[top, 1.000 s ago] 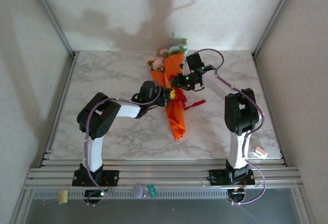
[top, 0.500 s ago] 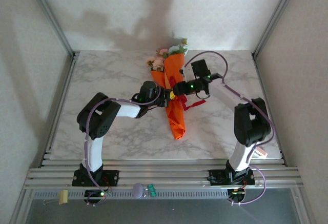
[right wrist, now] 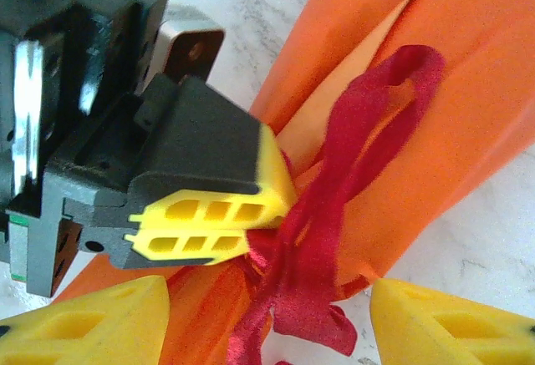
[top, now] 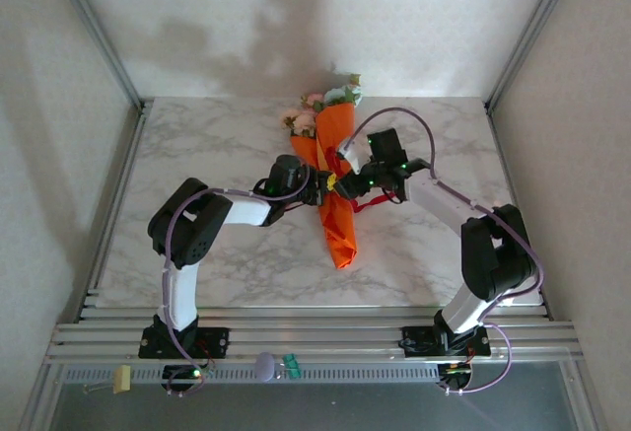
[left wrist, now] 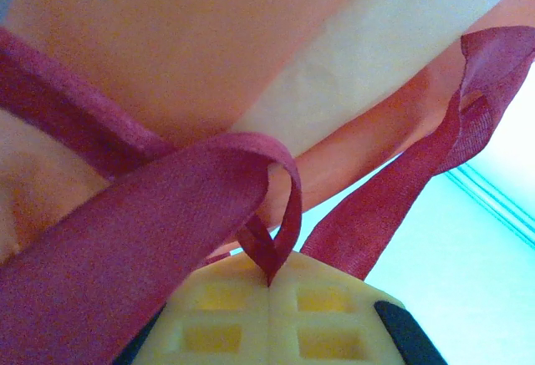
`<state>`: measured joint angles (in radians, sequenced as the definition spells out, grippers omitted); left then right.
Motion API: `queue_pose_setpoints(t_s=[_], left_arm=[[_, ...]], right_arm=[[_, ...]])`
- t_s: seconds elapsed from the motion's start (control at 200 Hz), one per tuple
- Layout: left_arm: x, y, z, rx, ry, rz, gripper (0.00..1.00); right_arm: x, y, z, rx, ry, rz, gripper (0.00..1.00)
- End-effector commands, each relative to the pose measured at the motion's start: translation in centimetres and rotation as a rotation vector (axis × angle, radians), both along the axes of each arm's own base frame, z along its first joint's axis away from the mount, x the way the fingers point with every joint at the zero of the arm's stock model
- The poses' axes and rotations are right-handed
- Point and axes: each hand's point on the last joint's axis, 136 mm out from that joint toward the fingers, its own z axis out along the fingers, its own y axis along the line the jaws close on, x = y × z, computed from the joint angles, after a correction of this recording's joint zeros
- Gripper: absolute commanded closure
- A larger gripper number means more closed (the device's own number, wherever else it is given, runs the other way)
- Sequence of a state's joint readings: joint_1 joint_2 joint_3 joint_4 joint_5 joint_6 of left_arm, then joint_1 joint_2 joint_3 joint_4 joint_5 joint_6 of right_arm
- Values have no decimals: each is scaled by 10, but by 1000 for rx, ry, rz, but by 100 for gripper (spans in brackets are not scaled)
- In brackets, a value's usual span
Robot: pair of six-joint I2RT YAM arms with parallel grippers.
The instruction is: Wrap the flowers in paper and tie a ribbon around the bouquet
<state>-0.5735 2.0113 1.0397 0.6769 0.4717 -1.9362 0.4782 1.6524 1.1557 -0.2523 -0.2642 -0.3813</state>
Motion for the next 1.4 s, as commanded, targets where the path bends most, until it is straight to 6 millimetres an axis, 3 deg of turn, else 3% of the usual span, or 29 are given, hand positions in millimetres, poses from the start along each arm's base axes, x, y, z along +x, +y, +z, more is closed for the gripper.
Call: queue_pose_setpoints(t_s=[0.0,0.225,0.716,1.101,1.396], left_arm=[[6,-1,1,13,-16,-6,100],[5,-2,1,14,-16,-11,100],[5,-1,6,24,-24,-18,100],[6,-1,8,30,-31,-27,100],[6,-2,9,31,-32,-33,100]], right_arm=[[1,2,-13,-111,-49,37,34],[20,-4,-26,-243,-96,-26,37],[22,6,-41,-327,-108,1,42],[19,-2,-33,-312,-151,-17,28],[20,9,-43,-298,-87,18,42]])
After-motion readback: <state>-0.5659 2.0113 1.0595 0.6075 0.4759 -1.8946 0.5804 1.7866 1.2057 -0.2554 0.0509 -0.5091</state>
